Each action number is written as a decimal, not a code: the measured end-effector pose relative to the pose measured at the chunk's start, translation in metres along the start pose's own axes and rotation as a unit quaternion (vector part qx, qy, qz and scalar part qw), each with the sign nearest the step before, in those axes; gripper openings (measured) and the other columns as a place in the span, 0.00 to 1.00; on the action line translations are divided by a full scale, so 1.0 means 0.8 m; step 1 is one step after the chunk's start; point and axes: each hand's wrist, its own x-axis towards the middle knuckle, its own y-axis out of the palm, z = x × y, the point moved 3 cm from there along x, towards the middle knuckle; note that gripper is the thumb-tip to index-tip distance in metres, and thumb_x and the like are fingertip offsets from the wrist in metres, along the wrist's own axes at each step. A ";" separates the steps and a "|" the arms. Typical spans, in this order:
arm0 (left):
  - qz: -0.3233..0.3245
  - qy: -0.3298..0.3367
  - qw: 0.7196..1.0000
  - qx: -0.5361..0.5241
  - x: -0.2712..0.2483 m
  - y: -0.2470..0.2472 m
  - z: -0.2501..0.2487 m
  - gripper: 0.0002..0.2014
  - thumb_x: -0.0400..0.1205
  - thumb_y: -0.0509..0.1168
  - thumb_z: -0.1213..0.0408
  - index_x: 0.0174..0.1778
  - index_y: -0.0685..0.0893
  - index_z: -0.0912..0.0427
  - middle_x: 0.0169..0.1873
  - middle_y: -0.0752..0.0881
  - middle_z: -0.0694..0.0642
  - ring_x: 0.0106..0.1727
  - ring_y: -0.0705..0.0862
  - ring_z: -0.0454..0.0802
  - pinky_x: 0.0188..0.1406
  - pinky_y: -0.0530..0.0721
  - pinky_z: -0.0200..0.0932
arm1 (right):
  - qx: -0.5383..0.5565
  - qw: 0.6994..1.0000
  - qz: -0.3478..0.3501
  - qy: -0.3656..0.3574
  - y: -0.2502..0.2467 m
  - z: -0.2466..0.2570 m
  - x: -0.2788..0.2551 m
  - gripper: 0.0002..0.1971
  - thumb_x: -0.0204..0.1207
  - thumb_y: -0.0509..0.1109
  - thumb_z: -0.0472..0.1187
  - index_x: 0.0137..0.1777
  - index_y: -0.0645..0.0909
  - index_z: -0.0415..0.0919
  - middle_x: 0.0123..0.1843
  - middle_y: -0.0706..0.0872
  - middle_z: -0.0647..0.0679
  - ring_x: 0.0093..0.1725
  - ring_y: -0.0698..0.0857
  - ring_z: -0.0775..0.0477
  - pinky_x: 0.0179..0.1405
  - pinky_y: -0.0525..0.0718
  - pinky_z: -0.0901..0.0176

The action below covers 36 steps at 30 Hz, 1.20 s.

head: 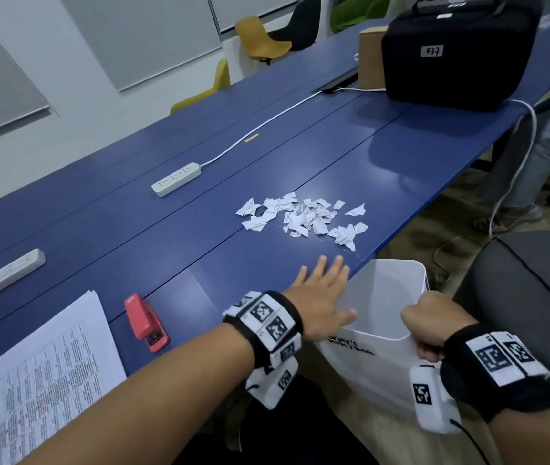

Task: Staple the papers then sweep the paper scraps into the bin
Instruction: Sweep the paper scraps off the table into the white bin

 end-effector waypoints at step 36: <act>-0.067 0.094 0.990 -0.082 -0.001 -0.011 -0.013 0.30 0.85 0.59 0.59 0.84 0.61 0.52 0.87 0.50 0.53 0.88 0.45 0.51 0.87 0.47 0.55 | -0.038 0.997 -0.062 0.007 -0.032 0.003 0.018 0.16 0.72 0.62 0.36 0.49 0.84 0.24 0.26 0.84 0.37 0.16 0.81 0.42 0.23 0.77 0.61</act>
